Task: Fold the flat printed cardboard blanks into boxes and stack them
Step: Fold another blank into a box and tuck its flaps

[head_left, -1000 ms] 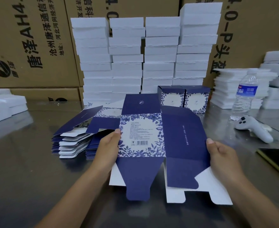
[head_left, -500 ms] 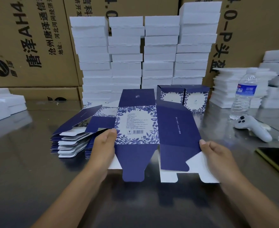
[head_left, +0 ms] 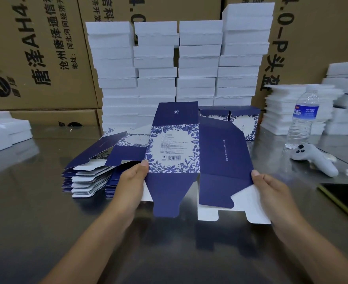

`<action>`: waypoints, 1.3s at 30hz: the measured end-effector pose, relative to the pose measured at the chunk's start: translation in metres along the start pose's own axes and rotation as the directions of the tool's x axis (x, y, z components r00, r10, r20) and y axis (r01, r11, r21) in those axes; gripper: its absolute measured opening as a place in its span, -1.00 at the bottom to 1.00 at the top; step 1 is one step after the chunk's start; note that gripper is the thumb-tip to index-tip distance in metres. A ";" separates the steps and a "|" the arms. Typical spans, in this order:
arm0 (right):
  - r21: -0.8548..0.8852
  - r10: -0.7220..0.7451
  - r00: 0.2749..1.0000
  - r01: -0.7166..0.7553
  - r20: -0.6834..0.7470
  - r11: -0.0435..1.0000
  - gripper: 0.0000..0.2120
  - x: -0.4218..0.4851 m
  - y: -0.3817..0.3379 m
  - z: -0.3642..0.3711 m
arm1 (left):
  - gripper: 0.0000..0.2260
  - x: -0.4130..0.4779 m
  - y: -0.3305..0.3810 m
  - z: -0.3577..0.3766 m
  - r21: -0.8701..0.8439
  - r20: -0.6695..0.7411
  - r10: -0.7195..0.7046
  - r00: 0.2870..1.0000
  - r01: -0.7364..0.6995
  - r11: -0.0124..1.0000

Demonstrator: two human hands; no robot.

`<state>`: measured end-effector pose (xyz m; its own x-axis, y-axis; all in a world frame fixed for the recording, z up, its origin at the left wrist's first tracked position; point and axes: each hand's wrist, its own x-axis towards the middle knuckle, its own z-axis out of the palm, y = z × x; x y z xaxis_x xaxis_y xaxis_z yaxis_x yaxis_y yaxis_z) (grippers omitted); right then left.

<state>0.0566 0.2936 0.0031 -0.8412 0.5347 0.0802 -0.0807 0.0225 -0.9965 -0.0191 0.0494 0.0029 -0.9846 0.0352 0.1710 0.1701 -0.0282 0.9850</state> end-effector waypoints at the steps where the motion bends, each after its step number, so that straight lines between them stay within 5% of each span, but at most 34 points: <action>1: 0.006 0.019 1.000 -0.019 0.013 1.000 -0.69 0.000 0.000 0.000 | -0.63 0.000 0.001 0.000 -0.022 0.008 -0.009 1.000 0.009 1.000; 6: -0.101 0.076 0.995 -0.070 0.057 0.992 -0.61 0.001 0.004 -0.001 | -0.72 0.000 0.006 -0.001 -0.149 0.044 -0.068 0.997 0.074 0.986; 11: -0.364 -0.169 0.986 0.158 0.001 0.918 -0.83 0.001 0.011 0.003 | -0.80 -0.003 0.011 0.000 -0.278 0.170 -0.102 0.980 0.147 0.949; 14: -0.426 -0.191 0.966 0.249 0.173 0.870 -0.75 -0.002 0.014 0.006 | -0.77 -0.006 0.012 0.004 -0.233 0.245 -0.072 0.967 0.131 0.963; 18: -0.437 -0.163 0.913 0.328 0.374 0.837 -0.40 -0.006 0.017 0.007 | -0.76 -0.007 0.009 0.007 -0.199 0.246 -0.049 0.968 0.100 0.975; 24: -0.505 -0.157 0.896 0.371 0.416 0.779 0.01 -0.008 0.020 0.005 | -0.72 -0.008 -0.001 0.012 0.007 0.346 0.018 0.938 -0.022 1.000; 31: -0.400 -0.338 0.876 0.463 0.345 0.791 -0.69 -0.007 0.021 0.009 | -0.19 -0.009 -0.017 0.007 0.321 0.552 0.049 0.833 -0.266 0.909; 34: -0.364 -0.371 0.873 0.474 0.318 0.802 -0.62 -0.008 0.022 0.009 | -0.08 -0.007 -0.022 0.007 0.302 0.570 0.083 0.818 -0.302 0.904; 39: -0.295 -0.403 0.853 0.499 0.331 0.815 -0.50 -0.006 0.026 0.008 | -0.10 -0.004 -0.019 0.007 0.289 0.422 0.136 0.896 -0.276 0.917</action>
<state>0.0551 0.2843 -0.0232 -0.8619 0.1679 0.4784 -0.3281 0.5346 -0.7788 -0.0186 0.0564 -0.0166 -0.8424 0.4496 0.2969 0.4389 0.2531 0.8621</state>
